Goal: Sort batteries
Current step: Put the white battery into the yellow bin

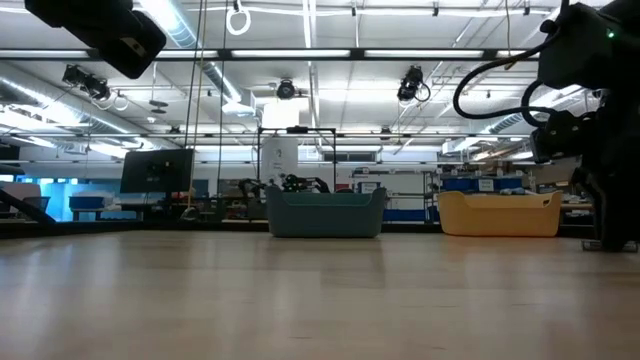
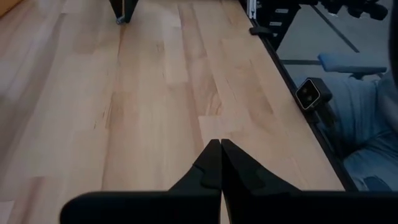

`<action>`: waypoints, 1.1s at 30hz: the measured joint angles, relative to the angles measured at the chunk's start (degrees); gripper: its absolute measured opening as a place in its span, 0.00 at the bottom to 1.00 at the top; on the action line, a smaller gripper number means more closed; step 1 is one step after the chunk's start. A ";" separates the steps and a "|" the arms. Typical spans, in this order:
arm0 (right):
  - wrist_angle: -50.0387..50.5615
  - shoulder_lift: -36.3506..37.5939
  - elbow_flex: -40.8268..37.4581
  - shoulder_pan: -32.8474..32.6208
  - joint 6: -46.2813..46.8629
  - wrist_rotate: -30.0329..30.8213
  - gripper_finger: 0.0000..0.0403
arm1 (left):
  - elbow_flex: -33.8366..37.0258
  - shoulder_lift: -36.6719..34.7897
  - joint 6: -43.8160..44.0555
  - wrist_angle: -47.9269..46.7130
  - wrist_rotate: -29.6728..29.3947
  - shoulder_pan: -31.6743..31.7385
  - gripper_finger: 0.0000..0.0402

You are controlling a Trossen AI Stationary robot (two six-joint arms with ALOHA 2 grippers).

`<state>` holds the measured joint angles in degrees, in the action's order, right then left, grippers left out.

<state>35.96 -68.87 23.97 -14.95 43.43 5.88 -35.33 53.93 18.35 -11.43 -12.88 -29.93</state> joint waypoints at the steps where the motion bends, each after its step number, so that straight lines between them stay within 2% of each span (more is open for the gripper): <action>1: -0.12 -0.36 -0.05 0.18 0.16 -0.15 0.26 | 0.00 0.00 -0.11 0.09 -0.23 0.00 0.01; 11: 1.42 1.35 2.12 0.56 -4.19 -0.56 0.09 | 0.00 0.02 -1.44 1.43 -0.59 0.00 0.01; 23: 2.09 1.36 7.94 2.34 -6.89 -0.12 0.09 | 0.00 0.02 -1.52 1.77 -1.86 0.40 0.01; 29: 8.76 1.39 15.80 8.19 -8.37 1.79 0.09 | 0.00 0.14 1.21 0.95 -3.74 5.78 0.01; 33: 15.34 1.41 21.84 15.73 -11.24 4.74 0.09 | 0.00 0.44 -1.89 1.42 -3.52 9.77 0.01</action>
<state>51.30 -67.46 45.81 0.78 32.18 10.62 -35.33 54.37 16.46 -10.01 -16.40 -20.16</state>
